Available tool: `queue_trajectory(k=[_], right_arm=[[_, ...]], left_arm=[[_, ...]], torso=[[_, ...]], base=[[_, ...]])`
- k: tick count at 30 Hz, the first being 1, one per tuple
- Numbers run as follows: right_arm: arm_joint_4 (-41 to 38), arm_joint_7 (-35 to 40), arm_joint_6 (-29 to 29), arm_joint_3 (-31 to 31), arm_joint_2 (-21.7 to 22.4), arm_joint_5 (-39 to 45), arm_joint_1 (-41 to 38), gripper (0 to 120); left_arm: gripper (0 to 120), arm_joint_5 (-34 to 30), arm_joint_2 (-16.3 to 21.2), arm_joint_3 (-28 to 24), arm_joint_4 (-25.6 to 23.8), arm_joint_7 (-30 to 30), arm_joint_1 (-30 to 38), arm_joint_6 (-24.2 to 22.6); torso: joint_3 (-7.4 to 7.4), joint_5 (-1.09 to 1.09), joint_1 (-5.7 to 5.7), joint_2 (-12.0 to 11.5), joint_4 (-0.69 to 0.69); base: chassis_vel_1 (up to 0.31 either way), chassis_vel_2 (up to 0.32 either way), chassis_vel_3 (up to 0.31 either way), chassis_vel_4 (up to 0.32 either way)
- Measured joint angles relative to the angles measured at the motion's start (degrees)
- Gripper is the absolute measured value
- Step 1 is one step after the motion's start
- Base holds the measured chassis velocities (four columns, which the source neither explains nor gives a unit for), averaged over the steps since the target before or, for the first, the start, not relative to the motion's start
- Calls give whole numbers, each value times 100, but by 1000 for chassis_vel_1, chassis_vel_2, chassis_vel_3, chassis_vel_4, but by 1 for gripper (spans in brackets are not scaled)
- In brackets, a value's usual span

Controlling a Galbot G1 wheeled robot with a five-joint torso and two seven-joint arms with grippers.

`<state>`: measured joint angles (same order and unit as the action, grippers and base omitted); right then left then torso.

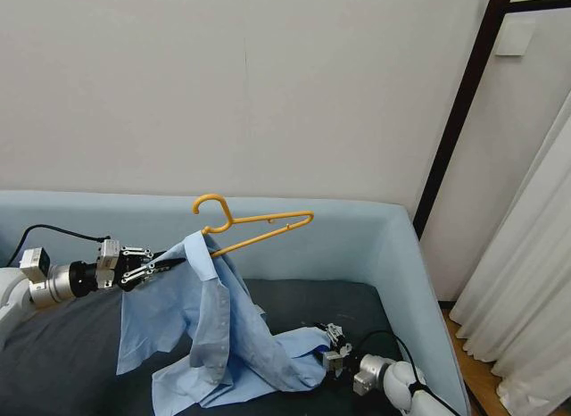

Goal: Pick up the clothes from the sofa and hang them on the clothes hanger.

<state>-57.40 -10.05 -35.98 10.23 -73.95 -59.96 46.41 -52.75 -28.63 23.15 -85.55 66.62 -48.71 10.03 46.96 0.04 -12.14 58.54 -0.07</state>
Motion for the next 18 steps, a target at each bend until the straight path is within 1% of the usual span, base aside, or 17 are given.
queue_trajectory(k=[1, 4, 5, 6, 7, 9, 10, 11, 15, 16, 18], right_arm=[[0, 0, 0, 0, 0, 0, 0, 73], [0, -191, -45, 2, -54, 9, -33, 59], [0, -262, -54, 6, -72, 20, -39, 53], [0, -323, -61, 15, -85, 31, -41, 50], [0, -323, -61, 15, -85, 31, -41, 50], [-3, -446, -67, 41, -106, 48, -41, 39], [-2, -491, -67, 58, -110, 53, -41, 37], [-2, -491, -67, 58, -110, 53, -41, 37], [14, -588, -63, 124, -61, 185, -22, 18], [14, -588, -63, 124, -61, 185, -22, 18], [5, -591, -37, 133, 25, 424, -3, 10]], left_arm=[[7, 0, 0, 0, 0, 0, 0, 0], [7, -30, 15, 66, -80, -37, -82, 0], [7, -40, 25, 88, -103, -46, -116, -1], [7, -48, 35, 107, -117, -53, -142, -1], [7, -48, 35, 107, -117, -53, -142, -1], [7, -63, 55, 144, -144, -59, -185, -1], [7, -71, 62, 168, -157, -62, -209, -1], [7, -71, 62, 168, -157, -62, -209, -1], [7, -83, 68, 306, -220, -72, -347, 5], [7, -83, 68, 306, -220, -72, -347, 5], [7, -83, 61, 391, -232, -72, -424, 16]], torso=[[0, 0, 0, 0, 0], [0, -1, 0, 0, 1], [0, 0, 0, 0, 1], [0, 0, 0, 0, 1], [0, 0, 0, 0, 1], [0, -1, 0, 0, 1], [0, -1, 0, 0, 1], [0, -1, 0, 0, 1], [0, -1, 0, 0, 1], [0, -1, 0, 0, 1], [0, -1, 0, 0, 0]], base=[[0, 0, 0, 0], [0, 0, 0, 0], [0, 0, 0, 0], [0, 0, 0, 0], [0, 0, 0, 0], [0, 0, 0, 0], [0, 0, 0, 0], [0, 0, 0, 0], [0, 0, 0, 0], [0, 0, 0, 0], [0, 0, 0, 0]])
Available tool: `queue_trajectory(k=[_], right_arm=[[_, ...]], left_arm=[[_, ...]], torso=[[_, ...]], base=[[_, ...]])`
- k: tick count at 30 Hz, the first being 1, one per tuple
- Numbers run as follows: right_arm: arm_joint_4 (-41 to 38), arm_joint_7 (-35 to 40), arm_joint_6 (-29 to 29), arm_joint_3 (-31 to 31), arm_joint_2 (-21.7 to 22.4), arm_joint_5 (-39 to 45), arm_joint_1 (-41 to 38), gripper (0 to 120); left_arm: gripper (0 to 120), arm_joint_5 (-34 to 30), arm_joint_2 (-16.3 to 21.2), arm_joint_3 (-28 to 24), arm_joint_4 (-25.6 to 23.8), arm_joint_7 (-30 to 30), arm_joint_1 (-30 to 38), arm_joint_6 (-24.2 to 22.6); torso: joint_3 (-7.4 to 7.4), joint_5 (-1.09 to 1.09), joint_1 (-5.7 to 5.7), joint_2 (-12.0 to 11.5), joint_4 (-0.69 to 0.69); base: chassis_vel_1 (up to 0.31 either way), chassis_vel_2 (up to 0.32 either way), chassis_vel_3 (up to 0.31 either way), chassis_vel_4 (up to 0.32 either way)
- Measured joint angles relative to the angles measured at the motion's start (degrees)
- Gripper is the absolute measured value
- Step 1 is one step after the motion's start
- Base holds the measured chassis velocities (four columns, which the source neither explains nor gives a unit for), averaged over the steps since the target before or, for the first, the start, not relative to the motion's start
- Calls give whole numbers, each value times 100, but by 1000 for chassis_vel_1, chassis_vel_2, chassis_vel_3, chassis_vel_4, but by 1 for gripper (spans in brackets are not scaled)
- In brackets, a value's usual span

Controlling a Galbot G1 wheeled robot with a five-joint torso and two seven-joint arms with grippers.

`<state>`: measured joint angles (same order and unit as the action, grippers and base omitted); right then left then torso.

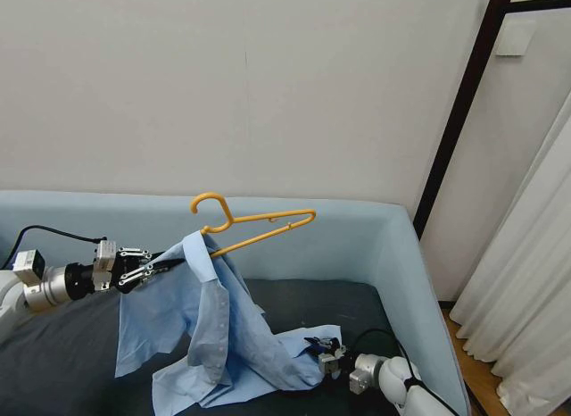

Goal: Pick up the clothes from the sofa and hang them on the clothes hanger.

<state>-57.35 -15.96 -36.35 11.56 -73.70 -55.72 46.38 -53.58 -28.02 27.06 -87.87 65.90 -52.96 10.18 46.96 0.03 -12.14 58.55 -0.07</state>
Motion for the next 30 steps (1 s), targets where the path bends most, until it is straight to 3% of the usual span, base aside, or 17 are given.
queue_trajectory(k=[2, 4, 8, 9, 14, 15, 18, 19, 23, 30], right_arm=[[-51, 8, 62, -8, 144, 427, 15, 0], [-69, 8, 87, -14, 188, 568, 19, 0], [-265, 0, 317, -132, 566, 2182, 102, 0], [-265, 0, 317, -132, 566, 2182, 102, 0], [-1046, 22, 939, -431, 1009, 5431, 319, 0], [-1046, 22, 939, -431, 1009, 5431, 319, 0], [-1787, 312, 1387, -501, 1304, 7378, 439, 0], [-1787, 312, 1387, -501, 1304, 7378, 439, 0], [-2240, 476, 1435, -361, 1564, 8666, 417, 0], [-2836, 698, 1561, -106, 1888, 9863, 416, 0]], left_arm=[[7, 0, -24, 70, -5, 0, -67, 7], [7, 0, -34, 89, -7, 0, -83, 10], [7, 0, -57, 148, -40, 2, -126, 31], [7, 0, -57, 148, -40, 2, -126, 31], [7, -33, -50, 158, -70, 24, -124, 51], [7, -33, -50, 158, -70, 24, -124, 51], [7, -38, -53, 141, -96, 105, -110, 53], [7, -38, -53, 141, -96, 105, -110, 53], [7, -37, -77, 199, -77, 293, -168, 55], [7, 89, -71, 290, -51, 692, -258, 33]], torso=[[0, 0, 0, 0, 0], [0, 1, 0, 0, 0], [0, 0, 0, 0, -1], [0, 0, 0, 0, -1], [0, -1, 0, 0, 1], [0, -1, 0, 0, 1], [0, 0, 0, 0, 1], [0, 0, 0, 0, 1], [0, 0, 0, 0, 0], [0, 0, 0, 0, 0]], base=[[0, 0, 0, 0], [0, 0, 0, 0], [0, 0, 0, 0], [0, 0, 0, 0], [0, 0, 0, 0], [0, 0, 0, 0], [0, 0, 0, 0], [0, 0, 0, 0], [0, 0, 0, 0], [0, 0, 0, 0]])
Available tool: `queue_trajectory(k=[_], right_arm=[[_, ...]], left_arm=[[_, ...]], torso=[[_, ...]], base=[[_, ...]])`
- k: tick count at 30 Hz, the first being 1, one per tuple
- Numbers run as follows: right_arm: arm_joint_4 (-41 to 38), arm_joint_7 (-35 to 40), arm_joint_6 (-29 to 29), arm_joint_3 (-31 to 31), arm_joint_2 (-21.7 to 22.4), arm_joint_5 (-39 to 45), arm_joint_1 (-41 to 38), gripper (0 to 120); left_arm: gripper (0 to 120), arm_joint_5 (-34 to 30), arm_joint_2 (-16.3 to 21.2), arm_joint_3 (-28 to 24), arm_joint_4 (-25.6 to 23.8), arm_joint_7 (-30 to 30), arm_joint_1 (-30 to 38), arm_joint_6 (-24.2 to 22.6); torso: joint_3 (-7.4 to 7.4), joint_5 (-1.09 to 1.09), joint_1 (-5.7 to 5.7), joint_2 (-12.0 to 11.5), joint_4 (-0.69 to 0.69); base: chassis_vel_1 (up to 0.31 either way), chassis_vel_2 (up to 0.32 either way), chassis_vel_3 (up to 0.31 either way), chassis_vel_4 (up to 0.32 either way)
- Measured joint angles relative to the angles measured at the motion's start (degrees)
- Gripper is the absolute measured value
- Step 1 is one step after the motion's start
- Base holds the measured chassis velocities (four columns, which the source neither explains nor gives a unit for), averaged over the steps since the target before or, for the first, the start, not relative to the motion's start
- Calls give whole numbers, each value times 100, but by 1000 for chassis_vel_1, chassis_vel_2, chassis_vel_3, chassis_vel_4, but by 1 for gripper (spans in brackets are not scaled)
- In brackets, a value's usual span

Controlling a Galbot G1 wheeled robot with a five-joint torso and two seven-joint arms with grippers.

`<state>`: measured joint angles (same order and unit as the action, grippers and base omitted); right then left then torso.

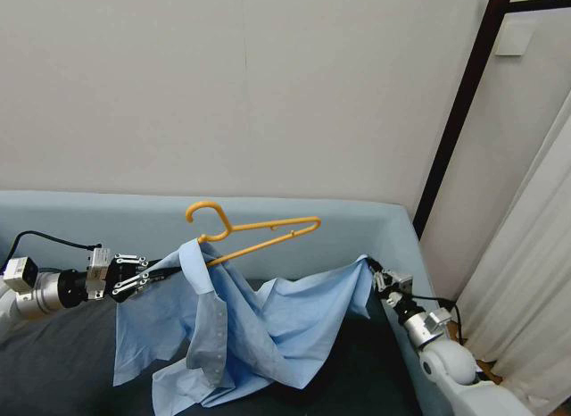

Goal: Pick up the clothes from the sofa and hang them on the clothes hanger.

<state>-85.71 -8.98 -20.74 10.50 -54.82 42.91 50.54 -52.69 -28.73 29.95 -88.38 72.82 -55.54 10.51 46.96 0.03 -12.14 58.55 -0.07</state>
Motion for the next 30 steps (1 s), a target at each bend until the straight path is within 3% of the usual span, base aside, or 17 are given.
queue_trajectory(k=[4, 15, 18, 30], right_arm=[[-527, 305, 107, 144, 187, 619, -28, 0], [-1426, 774, 143, 414, 444, 980, -97, 0], [-1672, 890, 153, 483, 513, 992, -129, 0], [-1738, 984, 242, 543, 668, 907, -261, 0]], left_arm=[[7, 175, 22, 15, 49, 158, -2, -51], [7, 736, 16, -63, 449, 459, 371, -163], [7, 1139, -13, -135, 631, 747, 496, -207], [7, 1571, 50, -214, 787, 1117, 654, -254]], torso=[[0, 0, 0, 0, 0], [0, 0, 0, 0, -1], [0, 1, 0, 0, 0], [0, 0, 0, 0, 1]], base=[[0, 0, 0, 0], [0, 0, 0, 0], [0, 0, 0, 0], [0, 0, 0, 0]])
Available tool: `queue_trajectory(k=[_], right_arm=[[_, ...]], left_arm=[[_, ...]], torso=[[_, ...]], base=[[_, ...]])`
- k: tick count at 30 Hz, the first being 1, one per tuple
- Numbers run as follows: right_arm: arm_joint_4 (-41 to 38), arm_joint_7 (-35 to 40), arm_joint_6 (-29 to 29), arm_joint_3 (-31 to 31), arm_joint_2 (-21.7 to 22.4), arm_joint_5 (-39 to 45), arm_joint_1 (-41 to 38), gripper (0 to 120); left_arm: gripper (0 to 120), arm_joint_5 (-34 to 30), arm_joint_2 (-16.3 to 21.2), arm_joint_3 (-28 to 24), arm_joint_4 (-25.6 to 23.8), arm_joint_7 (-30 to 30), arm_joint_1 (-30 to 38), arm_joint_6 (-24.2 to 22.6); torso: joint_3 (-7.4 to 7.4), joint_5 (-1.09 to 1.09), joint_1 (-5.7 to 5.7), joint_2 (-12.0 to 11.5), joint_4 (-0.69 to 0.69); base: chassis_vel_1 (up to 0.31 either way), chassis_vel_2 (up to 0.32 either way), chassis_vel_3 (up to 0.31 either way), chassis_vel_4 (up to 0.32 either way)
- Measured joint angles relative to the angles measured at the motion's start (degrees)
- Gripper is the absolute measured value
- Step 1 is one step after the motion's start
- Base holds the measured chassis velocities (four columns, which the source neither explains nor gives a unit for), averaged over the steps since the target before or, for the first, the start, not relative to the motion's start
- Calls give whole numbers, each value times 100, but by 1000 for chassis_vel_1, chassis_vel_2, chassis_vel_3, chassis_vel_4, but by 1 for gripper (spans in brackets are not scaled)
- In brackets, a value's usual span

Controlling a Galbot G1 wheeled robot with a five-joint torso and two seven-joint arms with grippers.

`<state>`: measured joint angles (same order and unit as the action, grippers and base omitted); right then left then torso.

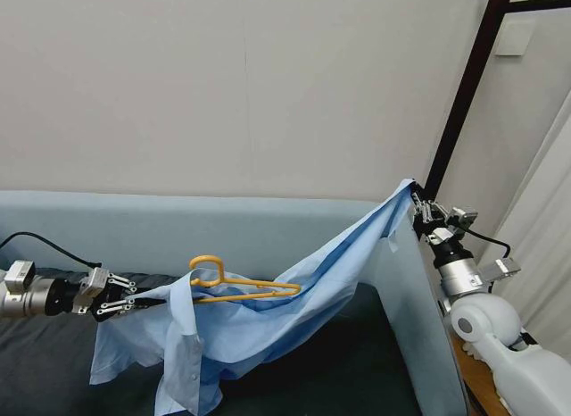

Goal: Pick up the clothes from the sofa and hang them on the clothes hanger.

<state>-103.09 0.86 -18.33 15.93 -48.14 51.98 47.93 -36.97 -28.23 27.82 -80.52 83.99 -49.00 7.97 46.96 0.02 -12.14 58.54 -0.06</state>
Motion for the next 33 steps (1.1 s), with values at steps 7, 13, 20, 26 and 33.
queue_trajectory(k=[7, 13, 20, 26, 33], right_arm=[[-215, -43, -46, 214, 69, 195, 35, 0], [-649, -336, -333, 467, 143, 617, 198, 0], [-1079, -1133, -967, 485, 70, 946, 513, 0], [-1236, -1690, -1354, 569, -111, 998, 875, 0], [-1033, -2600, -1617, 327, -253, 647, 1454, 0]], left_arm=[[7, 332, -1, -43, 80, -264, 149, 66], [7, 350, -62, -63, 134, -743, 220, 89], [7, 160, -267, -55, 85, -1673, 65, 117], [7, -120, -381, -20, 8, -2403, -134, 74], [7, -731, -367, -5, -368, -3184, -251, 290]], torso=[[0, 1, 0, 0, -1], [0, 1, 0, 0, -1], [0, 3, 0, 0, -1], [0, 3, 0, 0, 0], [0, 0, 0, 1, -1]], base=[[0, 0, 0, 0], [0, 0, 0, 0], [0, 0, 0, 0], [0, 0, 0, 0], [0, 0, 0, 0]])
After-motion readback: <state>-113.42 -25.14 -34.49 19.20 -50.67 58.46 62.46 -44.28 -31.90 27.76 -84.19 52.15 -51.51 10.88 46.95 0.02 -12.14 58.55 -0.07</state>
